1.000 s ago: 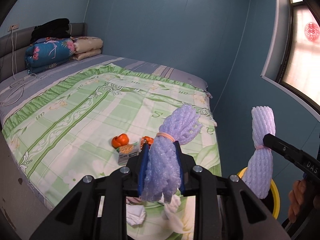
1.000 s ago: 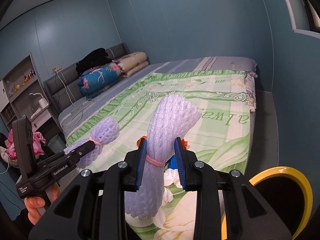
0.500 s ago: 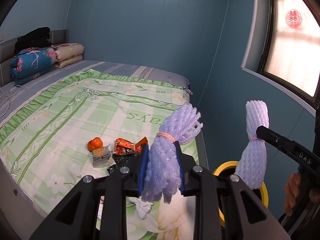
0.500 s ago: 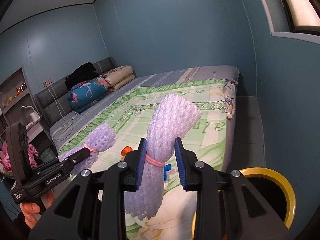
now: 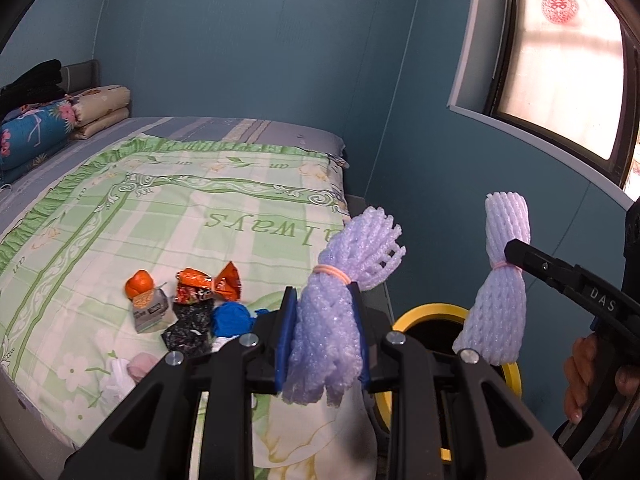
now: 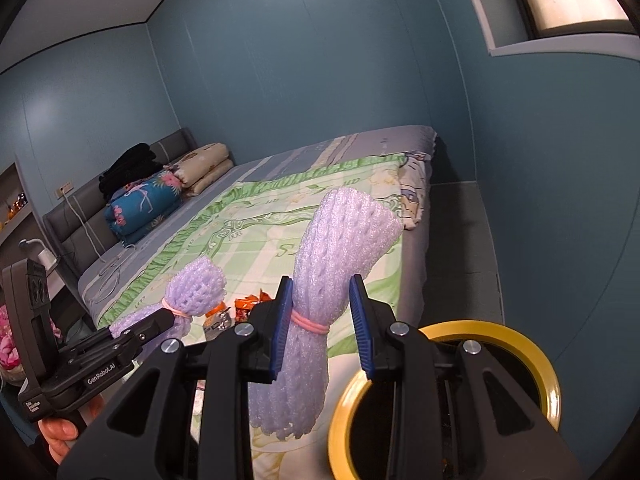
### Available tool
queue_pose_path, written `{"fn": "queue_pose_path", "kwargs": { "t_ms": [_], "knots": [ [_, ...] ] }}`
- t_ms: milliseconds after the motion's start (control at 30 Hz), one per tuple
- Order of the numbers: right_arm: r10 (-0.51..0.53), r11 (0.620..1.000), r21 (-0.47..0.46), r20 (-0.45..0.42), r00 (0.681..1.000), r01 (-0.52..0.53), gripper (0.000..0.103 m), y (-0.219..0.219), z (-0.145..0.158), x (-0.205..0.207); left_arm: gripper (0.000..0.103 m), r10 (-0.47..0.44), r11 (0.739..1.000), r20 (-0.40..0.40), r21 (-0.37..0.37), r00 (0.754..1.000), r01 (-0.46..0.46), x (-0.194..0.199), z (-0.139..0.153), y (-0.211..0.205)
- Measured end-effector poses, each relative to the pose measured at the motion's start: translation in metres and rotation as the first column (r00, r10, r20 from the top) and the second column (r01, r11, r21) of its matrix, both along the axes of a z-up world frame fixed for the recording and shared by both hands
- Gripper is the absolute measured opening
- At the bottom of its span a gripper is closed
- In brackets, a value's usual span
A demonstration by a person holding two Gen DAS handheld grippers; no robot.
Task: Collect trash
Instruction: 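Lift both lavender foam nets and carry them over the yellow bin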
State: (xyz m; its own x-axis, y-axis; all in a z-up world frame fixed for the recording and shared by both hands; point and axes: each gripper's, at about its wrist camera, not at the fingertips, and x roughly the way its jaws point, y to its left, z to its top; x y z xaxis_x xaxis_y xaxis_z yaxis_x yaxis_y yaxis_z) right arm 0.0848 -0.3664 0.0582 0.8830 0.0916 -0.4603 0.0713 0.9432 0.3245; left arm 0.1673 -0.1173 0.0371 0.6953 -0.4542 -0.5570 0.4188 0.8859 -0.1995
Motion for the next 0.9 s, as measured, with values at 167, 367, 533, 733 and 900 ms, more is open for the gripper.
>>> {"fn": "queue_pose_path", "kwargs": {
  "t_ms": [167,367,533,733,900],
  "knots": [
    [-0.035,0.999,0.019,-0.018,0.999,0.035,0.028,-0.015,-0.007,0.000,0.024,-0.044,0.999,-0.025,0.001,0.999,0.044,0.004,-0.011,-0.025],
    [-0.072,0.997,0.022,-0.046,0.996,0.073,0.029,-0.035,-0.020,0.001,0.024,-0.096,0.995,-0.050,0.036,0.994,0.098,0.005,-0.026,-0.054],
    [-0.098,0.994,0.046,-0.078,0.992,0.102,0.029,-0.054,-0.035,0.001,0.024,-0.128,0.989,-0.081,0.066,0.988,0.134,0.007,-0.038,-0.073],
    [-0.116,0.989,0.079,-0.100,0.988,0.124,0.029,-0.071,-0.049,0.001,0.024,-0.169,0.980,-0.110,0.088,0.979,0.179,0.006,-0.051,-0.098],
    [-0.139,0.985,0.086,-0.106,0.985,0.148,0.031,-0.080,-0.057,0.000,0.025,-0.203,0.971,-0.129,0.099,0.971,0.216,0.002,-0.060,-0.118]
  ]
}}
